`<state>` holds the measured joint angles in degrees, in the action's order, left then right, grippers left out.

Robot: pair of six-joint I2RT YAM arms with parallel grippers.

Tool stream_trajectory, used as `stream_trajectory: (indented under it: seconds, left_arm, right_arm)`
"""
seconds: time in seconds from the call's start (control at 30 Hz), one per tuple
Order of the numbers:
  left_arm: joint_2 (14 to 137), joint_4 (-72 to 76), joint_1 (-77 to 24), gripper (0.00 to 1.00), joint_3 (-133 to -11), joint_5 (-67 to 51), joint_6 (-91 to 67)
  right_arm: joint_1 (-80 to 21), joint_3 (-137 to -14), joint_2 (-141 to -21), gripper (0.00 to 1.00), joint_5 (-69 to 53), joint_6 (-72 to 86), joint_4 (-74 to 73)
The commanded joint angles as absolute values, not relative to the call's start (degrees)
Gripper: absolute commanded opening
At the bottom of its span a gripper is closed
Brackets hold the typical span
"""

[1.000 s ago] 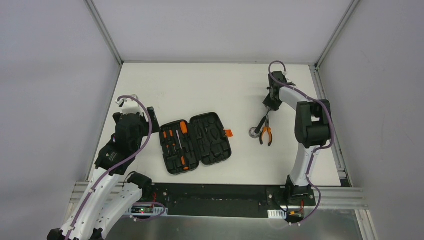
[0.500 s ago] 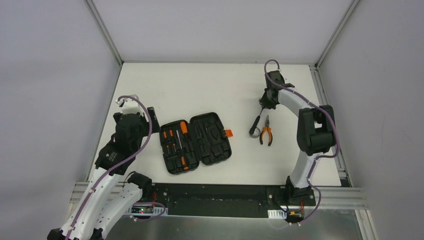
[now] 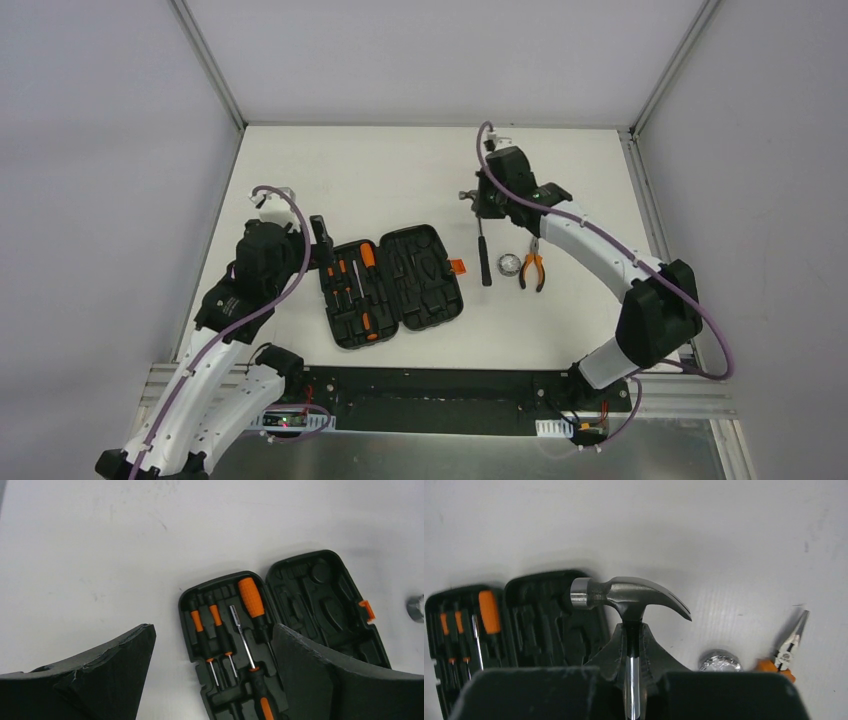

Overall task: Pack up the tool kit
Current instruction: Place the hammer in the toolbox.

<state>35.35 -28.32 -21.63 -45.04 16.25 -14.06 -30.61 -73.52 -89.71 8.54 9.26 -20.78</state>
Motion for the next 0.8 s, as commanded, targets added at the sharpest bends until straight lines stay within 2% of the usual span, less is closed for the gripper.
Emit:
stream_trajectory:
  seconds: [0.0, 0.43, 0.77]
  left_arm:
    - [37.78, -24.82, -20.91, 0.91, -46.58, 3.77, -15.47]
    - [51.23, -14.69, -21.29, 0.87, -52.88, -23.98, -30.16]
    - [63.17, -6.15, -27.24, 0.79, -54.49, -32.36, -39.8]
  right_arm:
    - [-36.64, -70.85, -83.91, 0.0, 4.24, 0.87, -14.58]
    - [-48.11, -64.83, -77.12, 0.0, -7.0, -15.58, -11.04]
    - [-52.18, -58.3, -71.33, 0.0, -12.87, -24.95, -4.94]
